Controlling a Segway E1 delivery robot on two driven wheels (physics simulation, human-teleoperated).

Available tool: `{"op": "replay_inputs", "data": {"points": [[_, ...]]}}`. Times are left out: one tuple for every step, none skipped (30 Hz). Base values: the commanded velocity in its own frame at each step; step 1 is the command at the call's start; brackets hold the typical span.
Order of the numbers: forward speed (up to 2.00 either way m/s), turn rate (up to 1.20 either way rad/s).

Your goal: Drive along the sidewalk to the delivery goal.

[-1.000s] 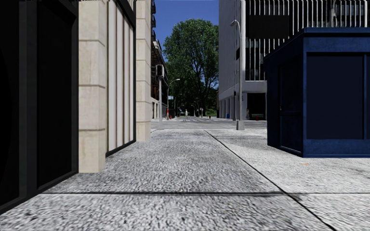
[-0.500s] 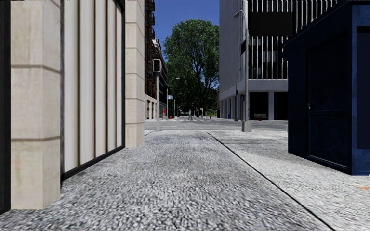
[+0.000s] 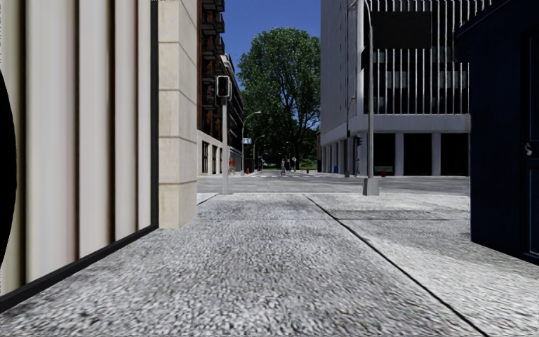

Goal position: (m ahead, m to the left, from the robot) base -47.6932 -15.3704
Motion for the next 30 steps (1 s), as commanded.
{"op": "replay_inputs", "data": {"points": [[2.00,0.00],[2.00,0.00],[2.00,0.00],[2.00,0.00],[2.00,0.00],[2.00,0.00],[2.00,0.00],[2.00,0.00],[2.00,0.00],[2.00,0.00],[2.00,0.00],[2.00,0.00],[2.00,0.00],[2.00,0.00],[2.00,0.00],[2.00,0.00],[2.00,0.00],[2.00,0.00],[2.00,0.00],[2.00,0.00],[2.00,0.00],[2.00,0.00],[2.00,0.00],[2.00,0.00],[2.00,0.00],[2.00,0.00],[2.00,0.00],[2.00,0.00],[2.00,0.00],[2.00,-0.10]]}}
